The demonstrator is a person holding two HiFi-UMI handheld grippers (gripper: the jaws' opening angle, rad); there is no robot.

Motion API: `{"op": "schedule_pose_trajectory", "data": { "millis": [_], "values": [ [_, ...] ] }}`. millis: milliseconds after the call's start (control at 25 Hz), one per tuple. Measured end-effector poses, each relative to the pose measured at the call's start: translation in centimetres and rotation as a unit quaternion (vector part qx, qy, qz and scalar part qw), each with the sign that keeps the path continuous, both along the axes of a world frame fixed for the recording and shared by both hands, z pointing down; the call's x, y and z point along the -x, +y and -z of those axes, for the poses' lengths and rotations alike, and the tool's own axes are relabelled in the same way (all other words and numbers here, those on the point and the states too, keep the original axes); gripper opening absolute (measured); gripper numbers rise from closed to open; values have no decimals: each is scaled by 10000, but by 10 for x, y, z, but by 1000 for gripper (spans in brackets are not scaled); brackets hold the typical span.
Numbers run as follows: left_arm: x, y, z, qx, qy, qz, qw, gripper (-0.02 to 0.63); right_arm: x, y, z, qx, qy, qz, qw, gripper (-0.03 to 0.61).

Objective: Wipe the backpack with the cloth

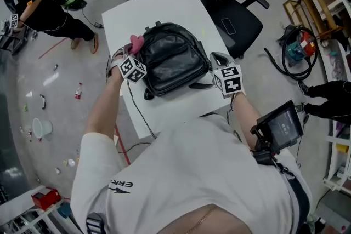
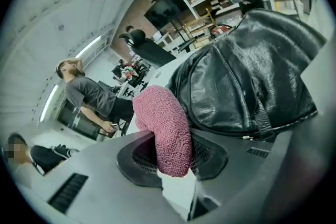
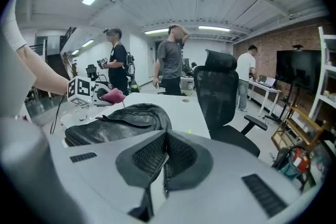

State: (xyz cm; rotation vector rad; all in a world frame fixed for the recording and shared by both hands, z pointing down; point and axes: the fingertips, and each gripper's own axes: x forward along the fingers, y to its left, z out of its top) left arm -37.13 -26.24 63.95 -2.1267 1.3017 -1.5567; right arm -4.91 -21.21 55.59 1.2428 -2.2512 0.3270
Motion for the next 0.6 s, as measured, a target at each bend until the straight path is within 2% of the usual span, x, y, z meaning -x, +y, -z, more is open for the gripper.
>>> {"op": "schedule_pose_trajectory", "data": {
  "millis": [120, 240, 360, 480, 600],
  "values": [
    [-12, -19, -11, 120, -523, -424, 9977, 92, -8, -4, -1, 62, 7, -101, 9999, 5],
    [-16, -37, -22, 276, -1109, -807, 9902, 92, -10, -12, -2, 69, 11, -95, 9999, 5],
    [-20, -50, -34, 493, -1627, -1190, 9782, 92, -11, -20, -4, 106, 33, -91, 9999, 5],
    [-22, -57, -46, 719, -2153, -1553, 9614, 92, -10, -29, -10, 179, 83, -47, 9998, 5],
    [-23, -53, -52, 849, -2498, -1846, 9468, 92, -8, -33, -15, 218, 174, 54, 9996, 5]
  ]
}}
